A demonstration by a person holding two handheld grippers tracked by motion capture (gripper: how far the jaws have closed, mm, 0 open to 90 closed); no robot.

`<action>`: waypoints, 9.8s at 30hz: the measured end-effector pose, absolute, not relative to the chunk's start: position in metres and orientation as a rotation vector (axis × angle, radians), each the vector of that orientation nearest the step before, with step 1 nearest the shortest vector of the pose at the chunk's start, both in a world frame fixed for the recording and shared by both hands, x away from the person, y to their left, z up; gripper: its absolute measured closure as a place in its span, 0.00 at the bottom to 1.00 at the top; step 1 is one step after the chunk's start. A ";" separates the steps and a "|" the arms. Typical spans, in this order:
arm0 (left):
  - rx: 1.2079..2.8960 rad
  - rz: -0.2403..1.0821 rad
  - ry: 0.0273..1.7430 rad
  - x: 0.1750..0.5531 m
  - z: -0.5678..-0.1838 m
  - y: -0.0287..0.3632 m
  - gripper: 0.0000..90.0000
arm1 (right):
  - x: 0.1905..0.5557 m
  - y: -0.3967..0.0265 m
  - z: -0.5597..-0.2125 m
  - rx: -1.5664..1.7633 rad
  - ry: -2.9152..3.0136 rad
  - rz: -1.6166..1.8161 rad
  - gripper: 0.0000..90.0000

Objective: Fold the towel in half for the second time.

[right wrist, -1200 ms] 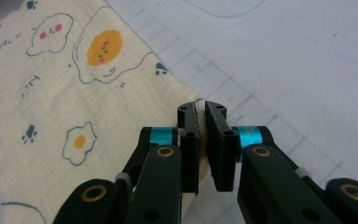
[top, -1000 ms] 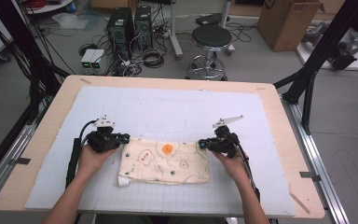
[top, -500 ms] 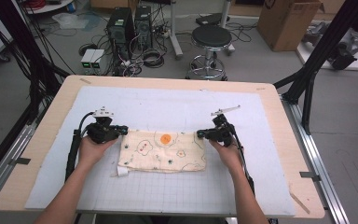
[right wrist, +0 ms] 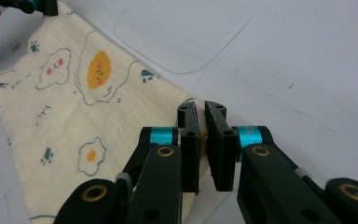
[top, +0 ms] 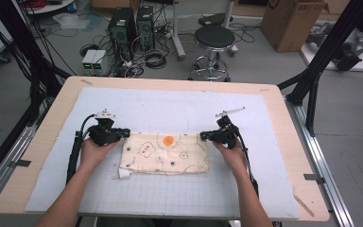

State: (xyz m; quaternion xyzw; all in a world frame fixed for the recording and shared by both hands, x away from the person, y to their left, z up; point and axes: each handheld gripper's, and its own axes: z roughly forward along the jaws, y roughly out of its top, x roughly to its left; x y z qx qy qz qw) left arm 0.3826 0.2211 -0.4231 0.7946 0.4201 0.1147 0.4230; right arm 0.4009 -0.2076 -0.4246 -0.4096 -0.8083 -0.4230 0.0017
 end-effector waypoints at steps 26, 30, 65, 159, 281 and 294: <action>1.954 0.320 0.944 0.350 -0.412 0.228 0.94 | 0.374 -0.213 -0.404 -1.175 -2.531 -1.458 0.94; 1.946 0.317 0.930 0.344 -0.414 0.231 0.93 | 0.369 -0.215 -0.405 -1.150 -2.525 -1.477 0.94; 1.992 0.291 0.835 0.299 -0.426 0.233 0.92 | 0.322 -0.214 -0.421 -1.048 -2.580 -1.430 0.93; 2.143 0.236 0.772 0.285 -0.437 0.192 0.94 | 0.307 -0.179 -0.434 -0.850 -2.770 -1.208 0.92; 1.979 0.296 0.964 0.317 -0.437 0.222 0.91 | 0.326 -0.205 -0.424 -1.108 -2.669 -1.390 0.90; 1.921 0.341 1.004 0.352 -0.421 0.212 0.91 | 0.359 -0.207 -0.413 -1.265 -2.714 -1.371 0.90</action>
